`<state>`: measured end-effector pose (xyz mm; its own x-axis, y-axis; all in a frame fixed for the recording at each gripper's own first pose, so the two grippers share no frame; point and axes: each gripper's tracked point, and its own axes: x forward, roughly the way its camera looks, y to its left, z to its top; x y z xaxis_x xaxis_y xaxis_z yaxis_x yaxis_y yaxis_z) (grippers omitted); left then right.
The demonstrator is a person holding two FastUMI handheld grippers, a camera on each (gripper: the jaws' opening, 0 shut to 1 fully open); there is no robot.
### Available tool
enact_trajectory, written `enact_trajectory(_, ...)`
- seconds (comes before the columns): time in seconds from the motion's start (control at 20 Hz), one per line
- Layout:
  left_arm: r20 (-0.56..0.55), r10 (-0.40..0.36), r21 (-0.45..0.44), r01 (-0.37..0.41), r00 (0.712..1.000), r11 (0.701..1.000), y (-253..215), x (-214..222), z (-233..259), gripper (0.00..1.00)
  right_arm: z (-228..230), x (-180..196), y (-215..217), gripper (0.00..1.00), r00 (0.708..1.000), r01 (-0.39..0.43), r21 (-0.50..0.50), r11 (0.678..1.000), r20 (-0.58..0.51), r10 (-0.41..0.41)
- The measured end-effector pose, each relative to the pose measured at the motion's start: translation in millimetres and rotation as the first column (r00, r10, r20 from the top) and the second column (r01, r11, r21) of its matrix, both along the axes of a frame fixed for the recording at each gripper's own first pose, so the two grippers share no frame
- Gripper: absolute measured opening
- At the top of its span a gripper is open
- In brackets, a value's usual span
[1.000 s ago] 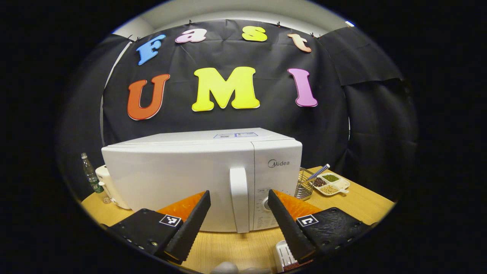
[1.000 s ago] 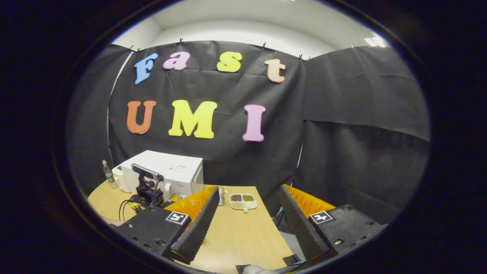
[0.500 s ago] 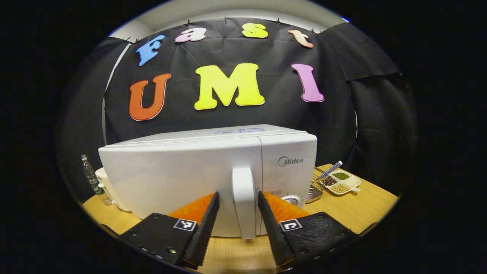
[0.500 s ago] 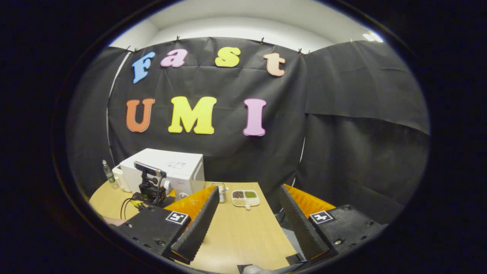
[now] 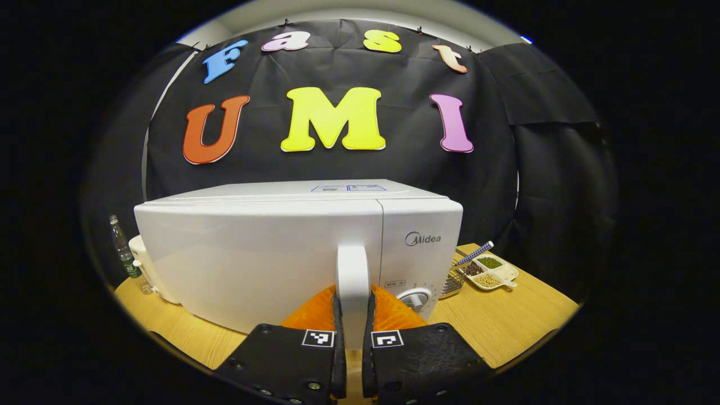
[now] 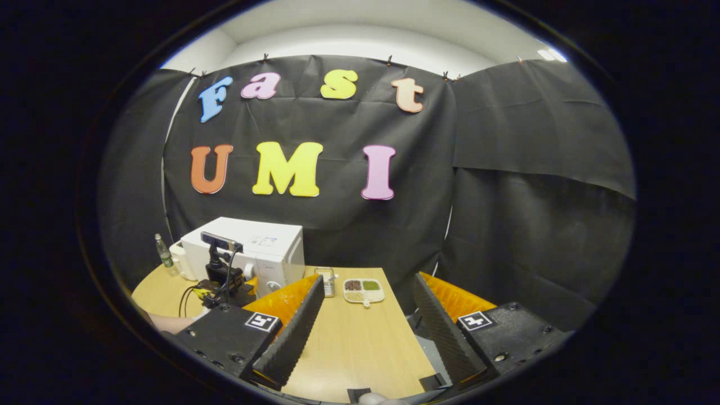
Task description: Open the microwave oven with the left hand, put the food in, and close the microwave oven.
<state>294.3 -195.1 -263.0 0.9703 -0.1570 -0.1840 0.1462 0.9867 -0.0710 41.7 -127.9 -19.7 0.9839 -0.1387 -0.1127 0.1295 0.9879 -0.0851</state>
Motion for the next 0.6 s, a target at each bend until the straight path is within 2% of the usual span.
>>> enact_trajectory(0.05,-0.004,0.001,0.003,-0.001,1.0,1.0,0,-1,-1,0.1,-3,0,0,0.92,1.0,-0.001,0.0,1.0,-0.005,0.001)
enact_trajectory(0.1,0.001,0.002,0.012,-0.002,1.0,1.0,0,-2,0,0.1,-4,0,0,1.0,1.0,-0.003,-0.001,1.0,-0.01,0.003)
enact_trajectory(0.15,-0.002,0.003,0.02,-0.003,1.0,1.0,0,-1,-1,0.1,-6,-1,-2,0.91,1.0,-0.002,0.0,1.0,-0.016,0.002)
enact_trajectory(0.2,0.0,0.002,0.026,-0.002,1.0,1.0,1,-2,-1,0.1,-5,-1,-2,1.0,1.0,-0.004,0.004,1.0,-0.015,0.004)
enact_trajectory(0.3,-0.004,-0.002,0.022,0.003,1.0,1.0,1,-3,-1,0.1,-5,-2,0,1.0,1.0,-0.008,0.011,1.0,-0.012,0.008)
enact_trajectory(0.35,-0.008,-0.004,0.024,0.004,1.0,1.0,1,-4,-1,0.1,-7,-2,-1,0.92,1.0,-0.009,0.012,1.0,-0.015,0.009)
enact_trajectory(0.4,-0.021,0.0,0.022,0.001,1.0,1.0,1,-10,-2,0.1,-7,-2,1,0.91,1.0,-0.012,0.013,1.0,-0.016,0.012)
enact_trajectory(0.45,-0.015,-0.001,0.02,0.001,1.0,1.0,5,-21,-3,0.1,-7,-1,1,1.0,1.0,-0.012,0.011,1.0,-0.016,0.012)
enact_trajectory(0.5,-0.004,-0.016,0.03,0.016,1.0,0.999,8,-35,-3,0.09,-7,0,3,1.0,1.0,-0.016,0.005,1.0,-0.014,0.016)
enact_trajectory(0.55,0.013,-0.024,0.03,0.023,1.0,0.999,11,-48,0,0.1,-9,2,7,0.92,1.0,-0.026,0.001,1.0,-0.018,0.026)
enact_trajectory(0.6,0.004,-0.033,0.031,0.033,0.999,0.999,17,-60,-2,0.1,-9,3,12,0.91,0.999,-0.037,-0.001,0.999,-0.022,0.037)
